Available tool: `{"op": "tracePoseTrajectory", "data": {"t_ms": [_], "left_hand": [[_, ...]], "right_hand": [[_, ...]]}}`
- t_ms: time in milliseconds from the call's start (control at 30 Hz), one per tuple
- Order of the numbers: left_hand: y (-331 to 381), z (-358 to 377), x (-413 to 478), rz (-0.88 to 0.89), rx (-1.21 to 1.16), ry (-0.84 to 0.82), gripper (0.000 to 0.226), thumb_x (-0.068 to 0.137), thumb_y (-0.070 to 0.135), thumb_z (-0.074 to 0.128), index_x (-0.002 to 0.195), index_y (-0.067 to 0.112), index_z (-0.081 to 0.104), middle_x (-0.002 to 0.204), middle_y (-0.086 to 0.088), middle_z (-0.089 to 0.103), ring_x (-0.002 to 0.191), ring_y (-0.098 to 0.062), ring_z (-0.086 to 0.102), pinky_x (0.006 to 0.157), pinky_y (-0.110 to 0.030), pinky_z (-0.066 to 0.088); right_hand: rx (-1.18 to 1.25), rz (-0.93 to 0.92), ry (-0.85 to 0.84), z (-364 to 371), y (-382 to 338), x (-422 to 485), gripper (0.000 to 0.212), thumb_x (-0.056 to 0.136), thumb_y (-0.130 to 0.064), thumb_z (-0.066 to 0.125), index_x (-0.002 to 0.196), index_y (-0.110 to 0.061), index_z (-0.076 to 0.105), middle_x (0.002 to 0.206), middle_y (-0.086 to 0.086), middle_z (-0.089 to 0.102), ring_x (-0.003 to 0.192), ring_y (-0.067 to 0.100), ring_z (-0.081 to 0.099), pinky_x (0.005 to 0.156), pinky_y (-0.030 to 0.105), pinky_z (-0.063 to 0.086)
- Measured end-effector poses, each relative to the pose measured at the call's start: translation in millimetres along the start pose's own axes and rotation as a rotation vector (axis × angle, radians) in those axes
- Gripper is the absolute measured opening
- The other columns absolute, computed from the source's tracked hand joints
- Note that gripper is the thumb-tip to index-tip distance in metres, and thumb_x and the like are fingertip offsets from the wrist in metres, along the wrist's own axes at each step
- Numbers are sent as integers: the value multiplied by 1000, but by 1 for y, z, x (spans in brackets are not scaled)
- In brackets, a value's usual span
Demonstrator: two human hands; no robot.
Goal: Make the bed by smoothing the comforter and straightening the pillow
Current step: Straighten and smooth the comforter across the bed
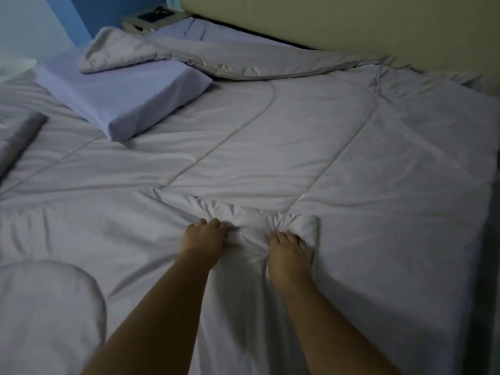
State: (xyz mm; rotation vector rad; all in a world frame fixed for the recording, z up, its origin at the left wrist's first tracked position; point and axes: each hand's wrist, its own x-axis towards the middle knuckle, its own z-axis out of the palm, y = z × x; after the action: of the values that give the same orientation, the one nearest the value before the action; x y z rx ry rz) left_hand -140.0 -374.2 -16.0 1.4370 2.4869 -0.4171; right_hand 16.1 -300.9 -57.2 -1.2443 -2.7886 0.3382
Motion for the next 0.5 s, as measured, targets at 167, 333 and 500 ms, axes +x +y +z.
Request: {"op": "tracePoseTrajectory", "data": {"t_ms": [167, 333, 500], "left_hand": [[-6, -11, -7, 22, 24, 28, 36, 97, 20, 37, 130, 26, 47, 130, 1, 54, 122, -22, 50, 97, -35, 41], [-20, -45, -43, 79, 42, 10, 38, 98, 18, 33, 133, 24, 47, 133, -2, 52, 124, -24, 47, 101, -34, 39], [-36, -82, -112, 111, 31, 28, 45, 98, 17, 34, 140, 32, 41, 135, -2, 51, 126, -24, 47, 102, -34, 39]], "right_hand": [[58, -10, 62, -11, -1, 0, 35, 58, -18, 31, 57, -15, 65, 55, 2, 63, 53, 24, 63, 56, 29, 54], [62, 78, 2, -47, -23, -22, 40, 61, -13, 29, 66, -12, 69, 52, 5, 63, 49, 24, 65, 42, 29, 50], [47, 44, -36, -86, -51, -58, 53, 65, -10, 27, 88, -7, 75, 53, 10, 64, 47, 29, 64, 42, 36, 54]]}}
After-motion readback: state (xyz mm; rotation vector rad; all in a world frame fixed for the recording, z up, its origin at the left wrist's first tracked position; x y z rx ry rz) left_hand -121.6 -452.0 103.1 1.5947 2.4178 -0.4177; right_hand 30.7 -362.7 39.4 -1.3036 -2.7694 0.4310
